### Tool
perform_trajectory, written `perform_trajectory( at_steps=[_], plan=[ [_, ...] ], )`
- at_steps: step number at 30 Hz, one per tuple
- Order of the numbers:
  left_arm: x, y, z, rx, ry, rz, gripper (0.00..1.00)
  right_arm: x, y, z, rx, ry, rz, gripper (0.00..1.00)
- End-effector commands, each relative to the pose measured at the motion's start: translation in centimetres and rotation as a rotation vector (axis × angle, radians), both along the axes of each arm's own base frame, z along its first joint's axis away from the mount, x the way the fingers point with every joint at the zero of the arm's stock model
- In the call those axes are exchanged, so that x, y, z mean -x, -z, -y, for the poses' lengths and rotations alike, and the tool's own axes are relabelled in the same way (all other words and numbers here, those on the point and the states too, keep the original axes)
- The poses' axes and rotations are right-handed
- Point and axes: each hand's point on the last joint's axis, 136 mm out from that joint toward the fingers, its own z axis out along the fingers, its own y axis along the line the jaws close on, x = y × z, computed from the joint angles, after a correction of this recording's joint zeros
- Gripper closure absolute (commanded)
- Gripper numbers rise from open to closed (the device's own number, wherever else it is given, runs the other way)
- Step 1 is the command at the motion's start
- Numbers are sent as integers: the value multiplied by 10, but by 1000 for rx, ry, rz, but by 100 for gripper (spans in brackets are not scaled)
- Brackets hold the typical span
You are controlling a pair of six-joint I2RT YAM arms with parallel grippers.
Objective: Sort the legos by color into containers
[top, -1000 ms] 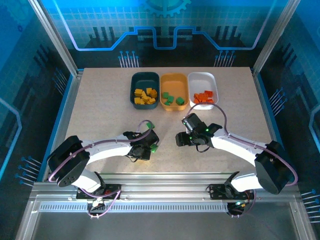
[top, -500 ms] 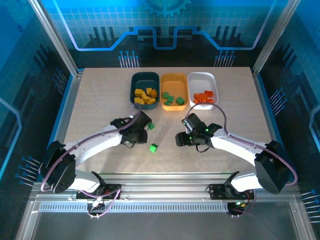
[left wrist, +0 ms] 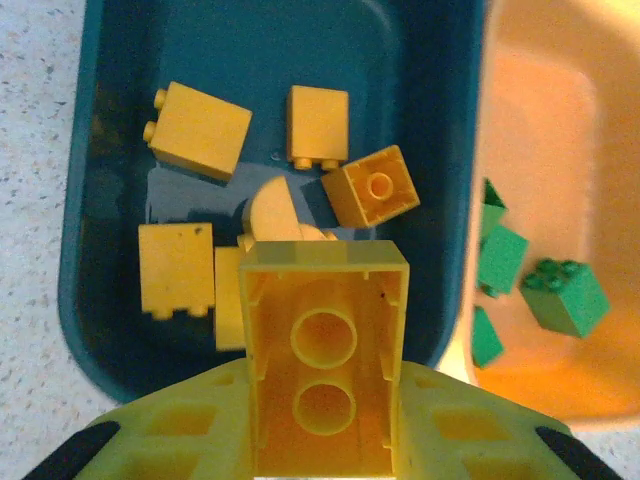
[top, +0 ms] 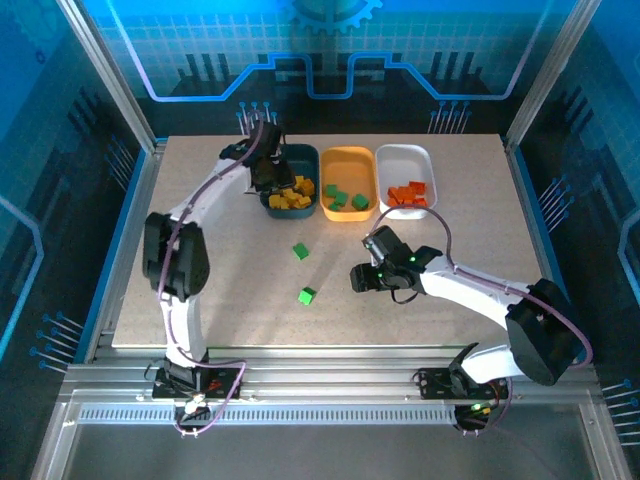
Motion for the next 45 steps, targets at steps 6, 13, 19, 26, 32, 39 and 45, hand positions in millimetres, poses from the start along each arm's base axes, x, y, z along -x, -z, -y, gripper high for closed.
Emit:
perform_trajectory(
  at_steps=[6, 13, 19, 26, 32, 39, 45],
  plan=[
    [-19, 10, 20, 85, 87, -54, 69, -12, -5, 3, -6, 1, 13, 34],
    [-27, 24, 27, 94, 111, -94, 50, -19, -10, -3, -8, -11, 11, 34],
    [-29, 20, 17, 77, 61, -97, 35, -26, -25, -8, -19, -13, 33, 34],
    [-4, -57, 13, 159, 55, 81, 27, -17, -34, -36, 14, -107, 62, 33],
    [75, -98, -38, 335, -105, 226, 1, -23, -12, -88, 117, -283, 66, 29],
    [194, -28, -85, 447, -271, 104, 1, -54, 25, -137, 180, -413, 30, 29],
    [251, -3, -89, 466, -297, 73, 1, -82, 38, -166, 179, -438, 24, 29]
  ],
)
